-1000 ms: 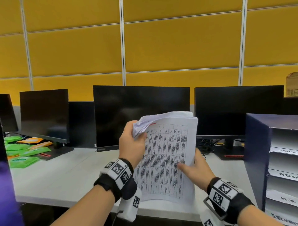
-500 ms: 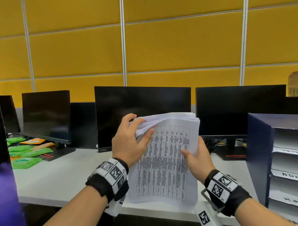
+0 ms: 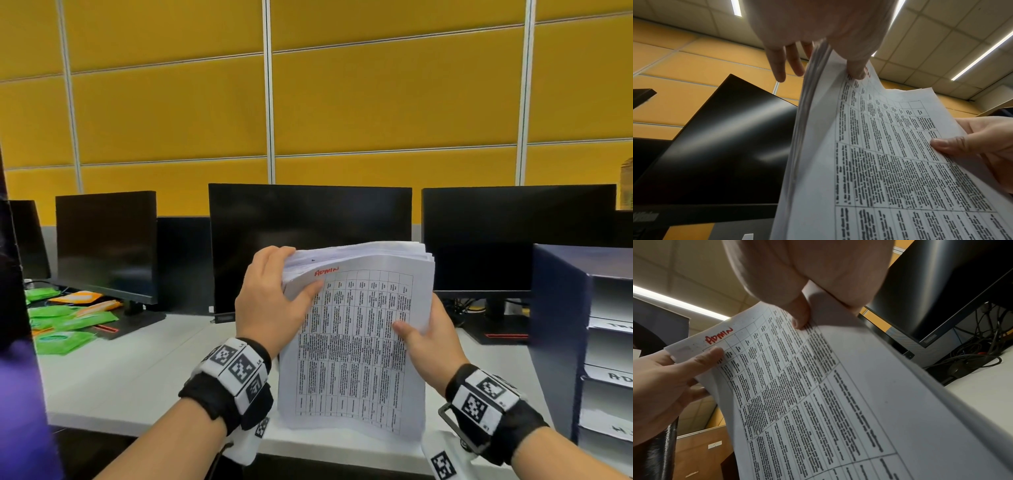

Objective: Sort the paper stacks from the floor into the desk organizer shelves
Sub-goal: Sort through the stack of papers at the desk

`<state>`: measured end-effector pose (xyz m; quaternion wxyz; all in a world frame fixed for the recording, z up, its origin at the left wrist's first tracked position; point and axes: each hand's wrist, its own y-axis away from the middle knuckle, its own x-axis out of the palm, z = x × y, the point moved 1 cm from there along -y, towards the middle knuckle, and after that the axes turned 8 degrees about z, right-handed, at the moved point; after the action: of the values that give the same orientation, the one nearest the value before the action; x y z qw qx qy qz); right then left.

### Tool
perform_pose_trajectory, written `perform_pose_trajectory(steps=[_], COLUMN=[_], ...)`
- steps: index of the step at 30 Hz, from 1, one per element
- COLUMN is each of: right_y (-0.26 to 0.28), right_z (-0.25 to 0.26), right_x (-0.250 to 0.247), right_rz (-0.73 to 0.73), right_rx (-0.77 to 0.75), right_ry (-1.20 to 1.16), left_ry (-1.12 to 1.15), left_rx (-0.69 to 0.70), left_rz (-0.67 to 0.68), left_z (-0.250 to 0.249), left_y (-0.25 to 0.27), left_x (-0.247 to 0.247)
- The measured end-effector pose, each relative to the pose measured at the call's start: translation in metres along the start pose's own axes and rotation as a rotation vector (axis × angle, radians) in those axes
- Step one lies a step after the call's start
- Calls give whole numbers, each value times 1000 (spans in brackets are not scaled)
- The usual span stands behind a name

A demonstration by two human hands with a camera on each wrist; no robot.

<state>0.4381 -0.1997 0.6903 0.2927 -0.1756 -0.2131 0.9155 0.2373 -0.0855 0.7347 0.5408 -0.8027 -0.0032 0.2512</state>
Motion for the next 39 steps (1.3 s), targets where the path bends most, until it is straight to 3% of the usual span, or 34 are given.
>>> perform_pose_trajectory(steps=[12,15,21,28,35,39], right_y=[0,1,2,1,-1,-2], right_z=[3,5,5,5,1,1], right_x=[1,2,0,-4,-5,-5], right_rz=[8,8,8,39,38,43], right_rx=[21,9,8,3,7,20], right_ry=[-1,0,-36,-57,-57,-62], left_ry=[56,150,451,204,-65,-84], left_rx=[165,74,-109,34,163,140], left_rz=[-91,-44,188,413,363,462], left_z=[11,10,4,14,15,14], left_y=[5,7,9,-2,-9,-10], left_x=[3,4,0,-3,-12,-14])
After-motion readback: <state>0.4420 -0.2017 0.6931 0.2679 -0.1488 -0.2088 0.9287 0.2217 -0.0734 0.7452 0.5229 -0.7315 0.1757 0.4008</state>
